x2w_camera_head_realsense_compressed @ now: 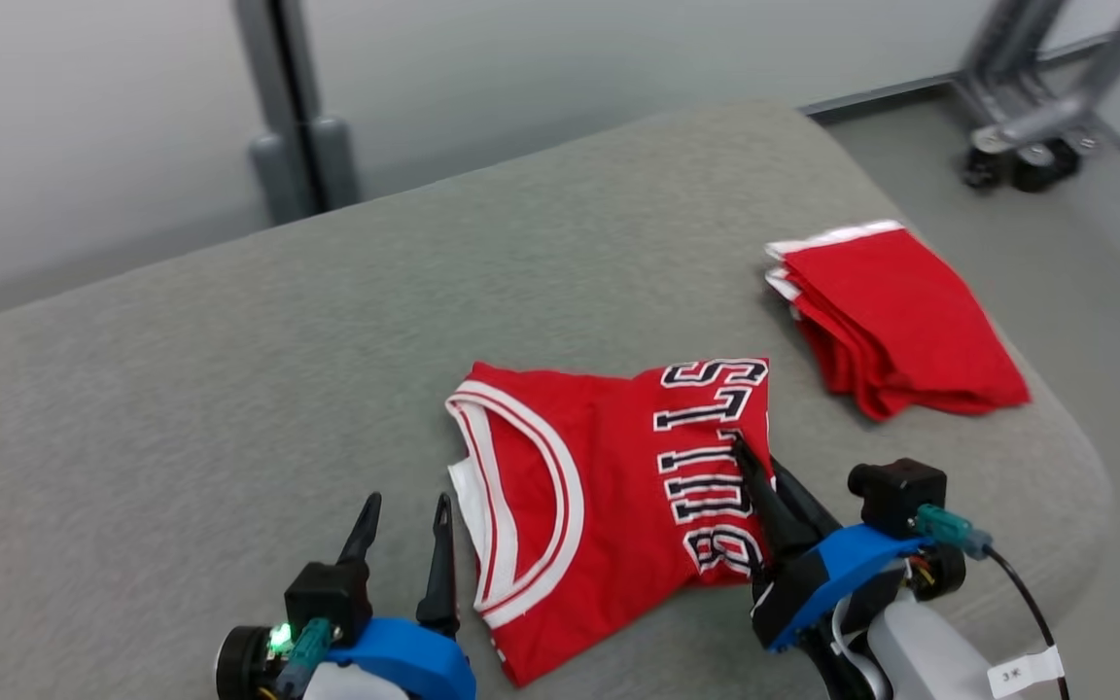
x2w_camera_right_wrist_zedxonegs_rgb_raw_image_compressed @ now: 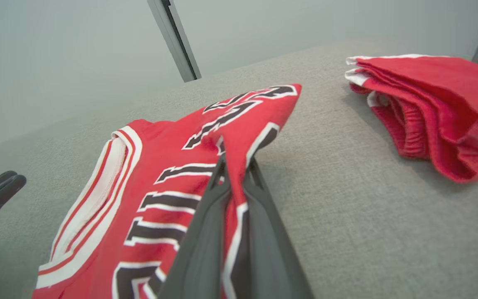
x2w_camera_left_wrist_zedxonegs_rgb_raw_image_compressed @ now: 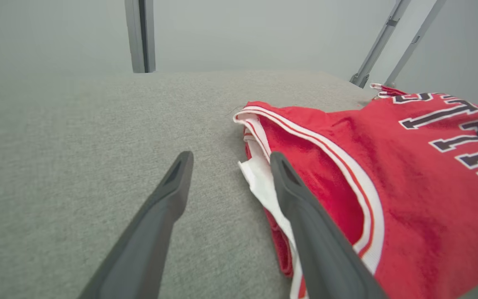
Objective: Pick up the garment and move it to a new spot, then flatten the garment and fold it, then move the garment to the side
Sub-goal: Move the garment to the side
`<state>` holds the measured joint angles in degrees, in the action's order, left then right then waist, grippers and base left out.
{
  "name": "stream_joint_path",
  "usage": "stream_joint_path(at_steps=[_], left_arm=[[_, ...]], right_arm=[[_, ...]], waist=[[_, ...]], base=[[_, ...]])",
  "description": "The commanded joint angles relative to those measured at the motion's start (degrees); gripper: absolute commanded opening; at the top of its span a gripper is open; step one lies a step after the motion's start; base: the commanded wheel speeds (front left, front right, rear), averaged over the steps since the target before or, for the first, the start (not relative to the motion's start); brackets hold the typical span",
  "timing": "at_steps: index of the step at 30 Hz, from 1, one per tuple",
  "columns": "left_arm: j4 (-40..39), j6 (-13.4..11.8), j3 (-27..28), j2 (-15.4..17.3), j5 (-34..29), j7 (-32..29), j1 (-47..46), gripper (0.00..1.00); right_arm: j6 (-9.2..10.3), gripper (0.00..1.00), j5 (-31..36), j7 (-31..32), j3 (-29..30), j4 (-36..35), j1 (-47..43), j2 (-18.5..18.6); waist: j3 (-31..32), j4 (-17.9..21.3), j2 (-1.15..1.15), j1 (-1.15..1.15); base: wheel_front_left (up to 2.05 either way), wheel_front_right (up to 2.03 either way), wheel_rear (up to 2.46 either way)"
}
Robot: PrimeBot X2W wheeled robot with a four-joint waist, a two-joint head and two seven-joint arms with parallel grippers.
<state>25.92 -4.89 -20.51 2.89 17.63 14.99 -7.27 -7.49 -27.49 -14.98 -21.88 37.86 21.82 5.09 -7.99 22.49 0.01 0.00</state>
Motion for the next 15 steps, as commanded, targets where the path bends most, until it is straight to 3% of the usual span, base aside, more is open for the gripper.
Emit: stream_joint_path(at_steps=[1, 7, 15], left_arm=[[0.11, 0.14, 0.31, -0.03, -0.14, 0.27, -0.50, 1.00], [0.67, 0.32, 0.39, 0.01, -0.68, 0.27, -1.48, 1.00], [1.59, 0.71, 0.13, 0.01, -1.76, 0.27, -2.85, 1.00]], right_arm=[[-0.01, 0.00, -0.36, -0.25, -0.15, -0.34, -0.65, 0.41], [-0.01, 0.00, -1.64, -0.26, -1.30, -1.58, -0.58, 1.34], [-0.01, 0.00, 0.33, -0.27, -0.64, -2.13, 5.08, 5.21]], waist=[[2.51, 3.55, -0.01, 0.00], [1.29, 7.48, -0.01, 0.00], [-1.40, 5.65, -0.01, 0.00]], base=[[0.00, 0.00, 0.00], [0.00, 0.00, 0.00], [0.00, 0.00, 0.00]])
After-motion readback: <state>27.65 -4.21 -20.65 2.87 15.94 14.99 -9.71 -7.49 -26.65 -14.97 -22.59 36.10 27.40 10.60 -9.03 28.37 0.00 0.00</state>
